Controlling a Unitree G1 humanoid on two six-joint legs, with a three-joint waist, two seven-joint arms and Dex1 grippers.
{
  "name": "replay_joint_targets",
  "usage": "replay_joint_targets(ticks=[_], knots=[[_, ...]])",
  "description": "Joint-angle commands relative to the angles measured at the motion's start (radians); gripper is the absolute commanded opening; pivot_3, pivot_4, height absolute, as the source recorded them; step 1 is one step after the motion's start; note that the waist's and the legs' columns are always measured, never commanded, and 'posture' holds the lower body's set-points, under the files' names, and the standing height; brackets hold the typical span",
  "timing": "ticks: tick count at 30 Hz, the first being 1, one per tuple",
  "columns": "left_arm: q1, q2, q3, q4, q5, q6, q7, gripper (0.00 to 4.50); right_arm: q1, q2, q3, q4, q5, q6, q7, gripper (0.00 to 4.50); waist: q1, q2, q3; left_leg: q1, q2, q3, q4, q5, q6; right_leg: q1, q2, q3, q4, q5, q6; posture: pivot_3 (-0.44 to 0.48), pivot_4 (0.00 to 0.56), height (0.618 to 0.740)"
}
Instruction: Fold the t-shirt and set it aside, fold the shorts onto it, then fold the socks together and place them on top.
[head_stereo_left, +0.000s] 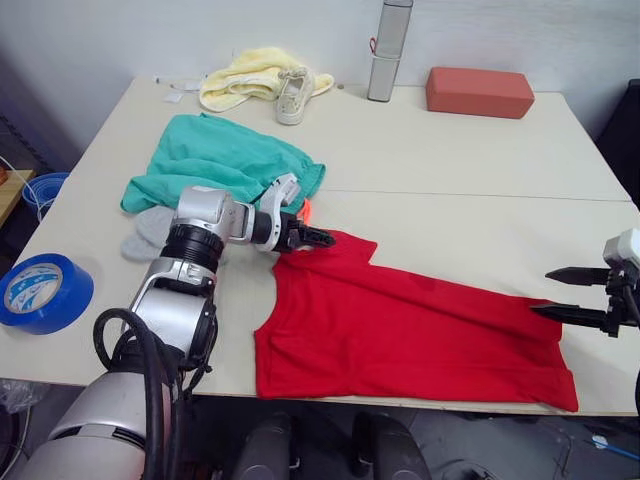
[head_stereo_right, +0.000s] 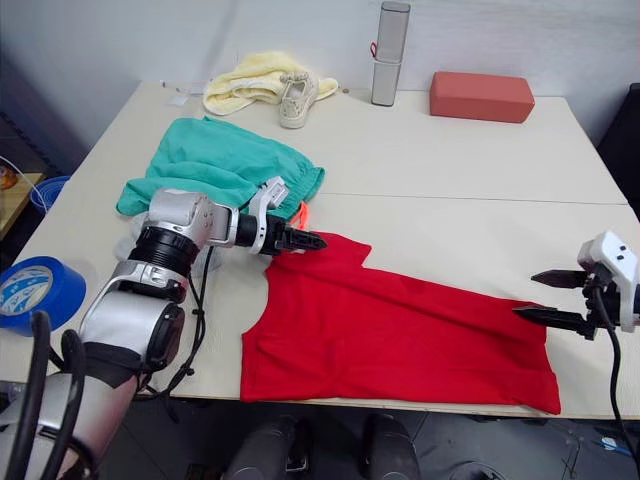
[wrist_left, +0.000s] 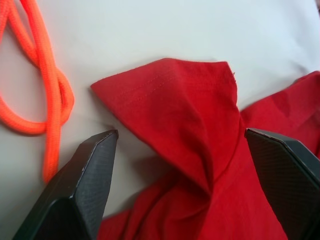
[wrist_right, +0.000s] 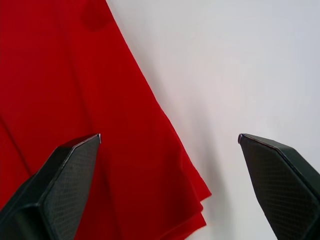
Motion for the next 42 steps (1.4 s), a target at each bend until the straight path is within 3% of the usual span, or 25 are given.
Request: replay_joint_targets(ticks=[1, 4, 7, 16, 18, 24, 30, 35, 42], knots=[[-0.044, -0.035, 0.107, 0.112, -0.04, -0.021, 0.066, 4.25, -0.079, -0.025, 0.058, 0.062, -0.057, 0.035, 0.018, 4.49, 0.0, 0.0, 0.0, 0.0, 0.0, 0.0, 0.001, 0.0, 0.0, 0.0, 0.0, 0.0, 0.0, 0.0, 0.0, 0.0, 0.15, 0.74], [-0.055, -0.04, 0.096, 0.141, -0.007, -0.054, 0.061, 4.07, -0.142, -0.004, 0.096, 0.114, -0.09, 0.03, 0.009, 4.5, 0.0, 0.0, 0.0, 0.0, 0.0, 0.0, 0.001, 0.0, 0.0, 0.0, -0.001, 0.0, 0.001, 0.0, 0.0, 0.0, 0.15, 0.74], [-0.055, -0.047, 0.073, 0.146, 0.012, -0.071, 0.037, 3.38, -0.16, -0.001, 0.128, 0.135, -0.105, 0.031, 0.046, 3.88, 0.0, 0.0, 0.0, 0.0, 0.0, 0.0, 0.001, 0.0, -0.001, 0.0, 0.0, 0.0, 0.001, 0.0, 0.0, 0.0, 0.15, 0.74], [-0.033, -0.066, 0.077, 0.162, 0.033, -0.14, 0.02, 0.41, -0.17, 0.007, 0.153, 0.146, -0.135, 0.018, 0.05, 0.67, -0.003, 0.0, 0.0, -0.001, 0.0, 0.003, 0.001, -0.001, -0.001, -0.002, 0.001, 0.001, 0.001, 0.0, 0.0, 0.0, 0.15, 0.74], [-0.026, -0.067, 0.079, 0.158, 0.033, -0.161, 0.016, 0.0, -0.166, 0.007, 0.149, 0.147, -0.136, 0.006, 0.053, 0.02, -0.003, 0.0, 0.0, 0.0, 0.0, 0.003, 0.001, -0.001, -0.001, -0.002, 0.001, 0.002, 0.001, 0.0, 0.0, 0.0, 0.15, 0.74], [0.024, -0.065, 0.113, 0.098, 0.006, -0.266, -0.015, 0.0, -0.129, 0.002, 0.101, 0.127, -0.104, -0.05, 0.075, 0.02, -0.003, 0.0, 0.0, 0.0, 0.0, 0.003, 0.001, -0.001, -0.002, -0.002, 0.001, 0.003, 0.001, 0.0, 0.0, 0.0, 0.15, 0.74], [0.145, -0.048, 0.101, -0.114, -0.017, -0.417, -0.137, 0.0, -0.072, 0.03, -0.006, 0.074, -0.03, -0.182, 0.072, 0.02, -0.003, 0.0, 0.0, 0.0, 0.0, 0.004, 0.001, -0.001, -0.002, -0.002, 0.001, 0.003, 0.001, 0.0, 0.0, 0.0, 0.15, 0.74], [0.332, -0.015, 0.103, -0.349, -0.021, -0.714, -0.241, 0.0, 0.027, 0.056, -0.132, 0.003, 0.037, -0.342, 0.069, 0.02, -0.003, 0.0, 0.0, 0.0, 0.001, 0.004, 0.0, -0.001, -0.002, -0.002, 0.001, 0.004, 0.001, 0.0, 0.0, 0.0, 0.15, 0.74], [0.475, 0.036, 0.078, -0.429, 0.01, -1.0, -0.321, 0.0, 0.17, 0.109, -0.207, -0.055, 0.059, -0.533, 0.077, 0.02, 0.0, 0.0, 0.0, 0.001, 0.001, 0.005, 0.001, -0.001, -0.001, -0.001, 0.0, 0.005, 0.001, 0.0, 0.0, 0.0, 0.15, 0.74]])
